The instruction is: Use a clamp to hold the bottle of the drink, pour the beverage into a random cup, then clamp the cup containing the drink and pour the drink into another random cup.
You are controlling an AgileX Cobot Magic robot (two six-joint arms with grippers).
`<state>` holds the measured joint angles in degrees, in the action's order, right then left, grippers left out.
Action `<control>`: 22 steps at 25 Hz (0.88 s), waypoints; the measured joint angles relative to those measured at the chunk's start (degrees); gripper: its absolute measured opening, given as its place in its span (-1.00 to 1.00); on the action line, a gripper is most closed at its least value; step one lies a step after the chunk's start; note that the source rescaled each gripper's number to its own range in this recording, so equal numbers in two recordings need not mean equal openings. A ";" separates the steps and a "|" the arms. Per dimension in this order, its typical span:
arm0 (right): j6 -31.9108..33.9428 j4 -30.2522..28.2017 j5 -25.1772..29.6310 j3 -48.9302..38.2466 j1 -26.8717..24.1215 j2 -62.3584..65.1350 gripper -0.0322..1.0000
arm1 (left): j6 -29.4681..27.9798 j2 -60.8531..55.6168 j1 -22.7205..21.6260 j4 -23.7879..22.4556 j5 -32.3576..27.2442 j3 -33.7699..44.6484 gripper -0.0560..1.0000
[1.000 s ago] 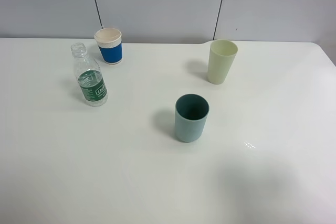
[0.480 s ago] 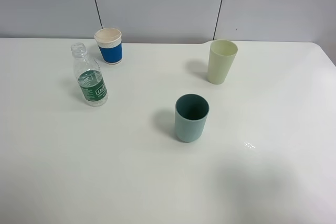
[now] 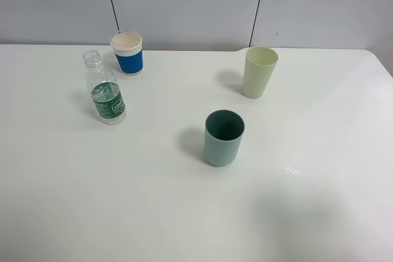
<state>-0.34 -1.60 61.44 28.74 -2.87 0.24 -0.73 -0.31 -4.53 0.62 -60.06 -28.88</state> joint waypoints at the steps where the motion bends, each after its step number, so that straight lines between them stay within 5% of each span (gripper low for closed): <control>1: 0.34 -0.13 0.00 0.00 0.00 0.00 0.52 | 0.00 0.00 0.00 0.00 0.00 0.00 0.99; 7: 1.05 -1.39 -2.62 1.04 0.00 -5.49 0.52 | 0.00 0.00 0.00 0.00 0.00 0.00 0.99; 22: -3.12 -1.87 -33.60 3.63 1.32 -34.99 0.52 | 0.00 0.00 0.00 0.00 0.00 0.00 1.00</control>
<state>-3.46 -3.47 27.84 32.37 -1.55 -34.76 -0.73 -0.31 -4.53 0.62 -60.06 -28.88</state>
